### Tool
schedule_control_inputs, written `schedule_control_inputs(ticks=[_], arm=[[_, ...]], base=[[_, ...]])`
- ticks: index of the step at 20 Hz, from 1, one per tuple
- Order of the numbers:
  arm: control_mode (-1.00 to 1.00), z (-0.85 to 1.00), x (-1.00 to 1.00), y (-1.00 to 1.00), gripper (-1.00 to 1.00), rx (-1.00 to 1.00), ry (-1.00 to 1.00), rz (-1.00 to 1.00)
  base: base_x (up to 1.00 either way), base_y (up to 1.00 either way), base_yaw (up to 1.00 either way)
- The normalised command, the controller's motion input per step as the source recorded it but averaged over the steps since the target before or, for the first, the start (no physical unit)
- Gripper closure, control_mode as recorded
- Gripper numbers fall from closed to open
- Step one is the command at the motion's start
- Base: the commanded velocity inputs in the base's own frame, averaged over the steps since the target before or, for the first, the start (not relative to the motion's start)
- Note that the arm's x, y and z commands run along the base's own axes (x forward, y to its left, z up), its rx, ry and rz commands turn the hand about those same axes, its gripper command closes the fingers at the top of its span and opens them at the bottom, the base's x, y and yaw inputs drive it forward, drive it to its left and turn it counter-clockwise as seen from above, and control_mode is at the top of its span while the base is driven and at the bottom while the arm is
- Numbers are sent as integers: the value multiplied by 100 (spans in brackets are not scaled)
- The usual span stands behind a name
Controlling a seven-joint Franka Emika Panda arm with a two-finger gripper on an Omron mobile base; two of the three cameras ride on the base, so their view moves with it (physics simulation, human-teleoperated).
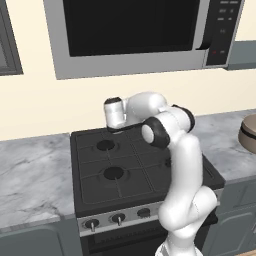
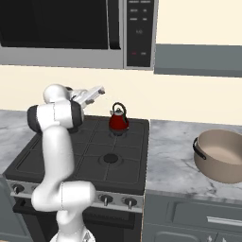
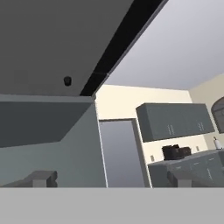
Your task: Pick the kettle from the cabinet and place it on a stove burner. Then pick the pot from the counter and place it on another stove burner. Finally, turn both burners on.
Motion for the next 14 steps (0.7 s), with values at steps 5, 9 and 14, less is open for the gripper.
schedule_control_inputs(ticks=[5, 9, 14], arm=[[-100, 13, -70, 0, -100, -4, -16, 0], [-100, 7, -74, 0, -100, -4, -17, 0], [-100, 5, -72, 0, -100, -3, -18, 0]], base=[[0, 0, 0], [0, 0, 0], [0, 0, 0]])
